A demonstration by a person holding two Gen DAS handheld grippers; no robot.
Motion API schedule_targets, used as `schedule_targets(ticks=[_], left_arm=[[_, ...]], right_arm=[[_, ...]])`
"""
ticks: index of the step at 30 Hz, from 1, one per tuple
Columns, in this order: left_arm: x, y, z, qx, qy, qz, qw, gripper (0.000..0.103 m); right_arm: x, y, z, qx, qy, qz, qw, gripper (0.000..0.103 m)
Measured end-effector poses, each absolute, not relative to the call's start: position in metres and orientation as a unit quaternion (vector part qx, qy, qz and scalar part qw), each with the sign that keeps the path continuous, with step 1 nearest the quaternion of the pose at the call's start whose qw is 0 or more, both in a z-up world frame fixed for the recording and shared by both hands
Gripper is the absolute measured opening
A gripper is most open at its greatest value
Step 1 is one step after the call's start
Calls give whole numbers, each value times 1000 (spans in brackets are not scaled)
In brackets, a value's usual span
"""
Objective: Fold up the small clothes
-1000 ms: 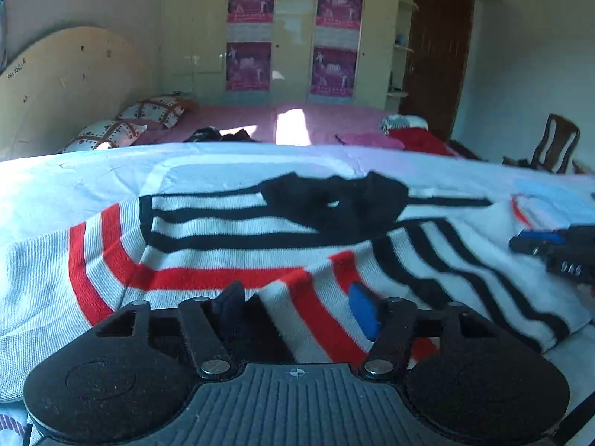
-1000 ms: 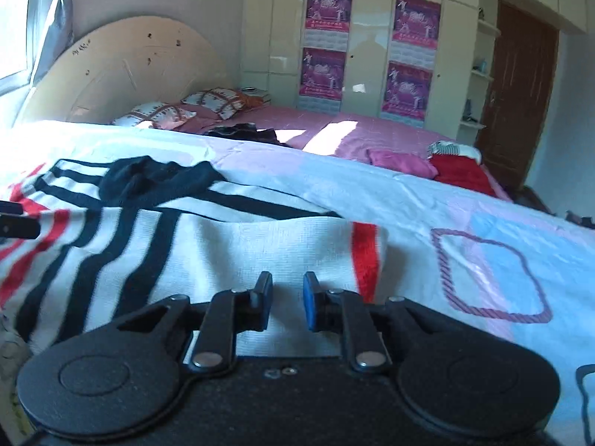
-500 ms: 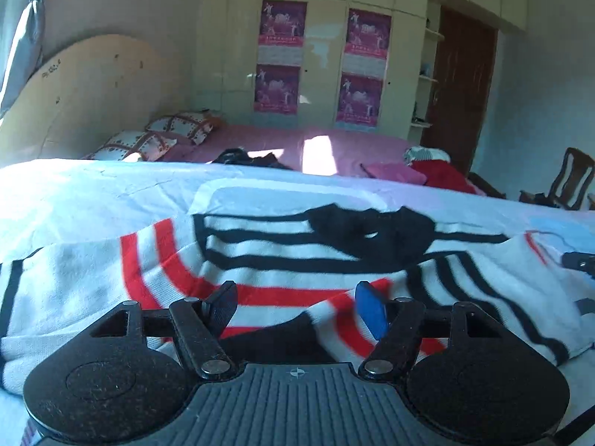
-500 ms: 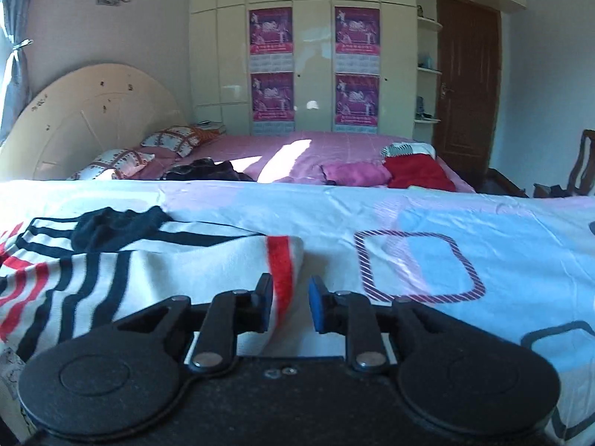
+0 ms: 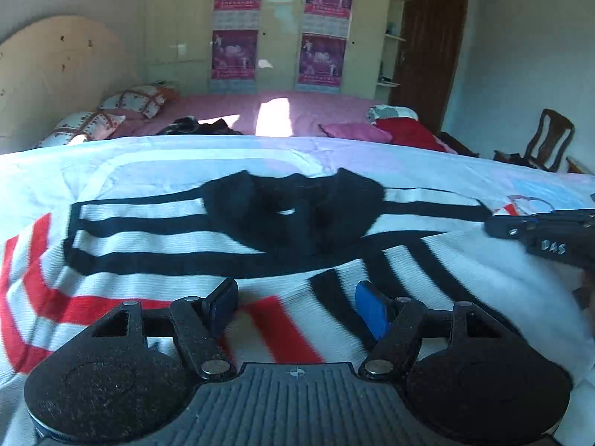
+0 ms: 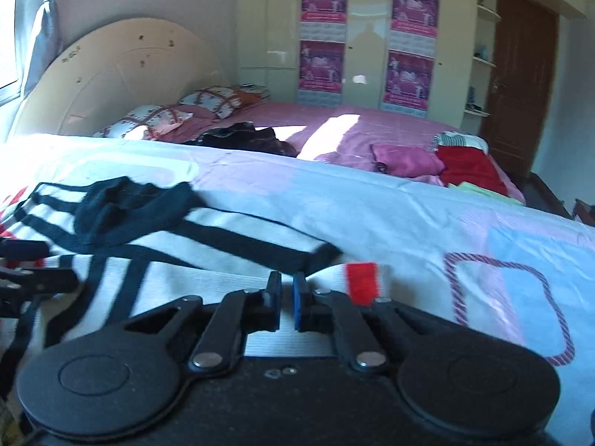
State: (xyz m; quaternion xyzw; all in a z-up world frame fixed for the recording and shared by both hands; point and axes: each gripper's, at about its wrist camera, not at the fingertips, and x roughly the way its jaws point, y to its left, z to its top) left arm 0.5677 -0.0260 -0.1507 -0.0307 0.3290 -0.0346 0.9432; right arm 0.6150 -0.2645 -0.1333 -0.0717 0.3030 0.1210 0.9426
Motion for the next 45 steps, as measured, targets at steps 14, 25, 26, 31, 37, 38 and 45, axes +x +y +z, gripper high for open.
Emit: schedule_targets(ticks=[14,25,26,31,37,38,45], left_arm=[[494,-25,-125,-36,312,-60,948,71],[485,-5,-143,1,331,-44,943,82],[487,-7,-143,7,332,-42,942,84],[484,-4,-139,-7,330,-42,943,88],[409,72,-118,-90,275,16,957,88],[397,100,-118,-111,268,45,956,88],[344,269,-145,-195,259,205,923,88]], right_arm=[[516,-254,-113,-70,312,185,929,15],[475,-267,-134,-73,328,142,931,12],[474,-268,-136,-71,321,141,934,12],[473,-259,-123,-57,330,118,935,18],[439,-248,-98,-53,308,133,941,21],[436,-245,-97,-50,310,134,940,21],[437,-206,-97,-29,308,93,946,23]])
